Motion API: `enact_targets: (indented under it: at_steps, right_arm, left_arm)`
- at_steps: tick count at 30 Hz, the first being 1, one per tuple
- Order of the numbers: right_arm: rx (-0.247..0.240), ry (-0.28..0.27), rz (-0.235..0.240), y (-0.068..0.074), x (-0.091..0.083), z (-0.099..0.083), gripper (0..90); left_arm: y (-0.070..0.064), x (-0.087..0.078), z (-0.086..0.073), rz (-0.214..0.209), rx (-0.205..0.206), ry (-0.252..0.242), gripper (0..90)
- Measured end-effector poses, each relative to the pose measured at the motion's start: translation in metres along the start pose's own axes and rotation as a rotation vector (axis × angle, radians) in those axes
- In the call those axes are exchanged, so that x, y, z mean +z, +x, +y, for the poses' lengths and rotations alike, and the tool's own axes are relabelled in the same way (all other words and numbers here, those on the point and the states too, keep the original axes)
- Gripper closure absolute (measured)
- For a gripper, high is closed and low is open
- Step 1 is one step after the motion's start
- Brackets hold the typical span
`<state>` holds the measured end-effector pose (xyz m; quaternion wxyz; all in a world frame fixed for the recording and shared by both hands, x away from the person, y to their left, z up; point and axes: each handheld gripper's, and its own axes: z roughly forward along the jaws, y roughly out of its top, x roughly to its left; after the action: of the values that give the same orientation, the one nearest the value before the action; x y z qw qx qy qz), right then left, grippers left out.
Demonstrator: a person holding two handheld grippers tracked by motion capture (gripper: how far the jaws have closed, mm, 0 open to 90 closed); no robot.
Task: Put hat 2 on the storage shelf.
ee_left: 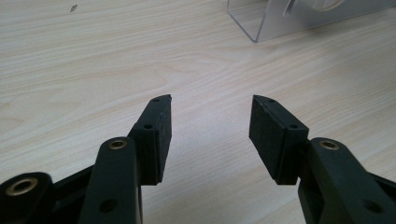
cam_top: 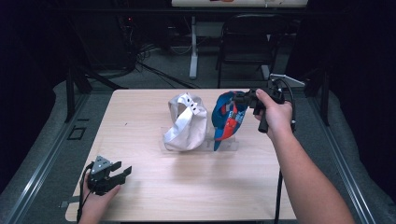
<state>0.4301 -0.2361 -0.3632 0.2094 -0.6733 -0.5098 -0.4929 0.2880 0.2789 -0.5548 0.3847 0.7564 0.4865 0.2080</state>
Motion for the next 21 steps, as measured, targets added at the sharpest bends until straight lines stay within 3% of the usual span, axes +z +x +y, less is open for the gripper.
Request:
enact_targets:
  at_steps: [21]
  right_arm:
    - [-0.030,-0.036,-0.049,-0.004,-0.014,-0.004,74.8]
  left_arm:
    - [-0.004,0.009,0.006,-0.025,0.015,0.001,49.6]
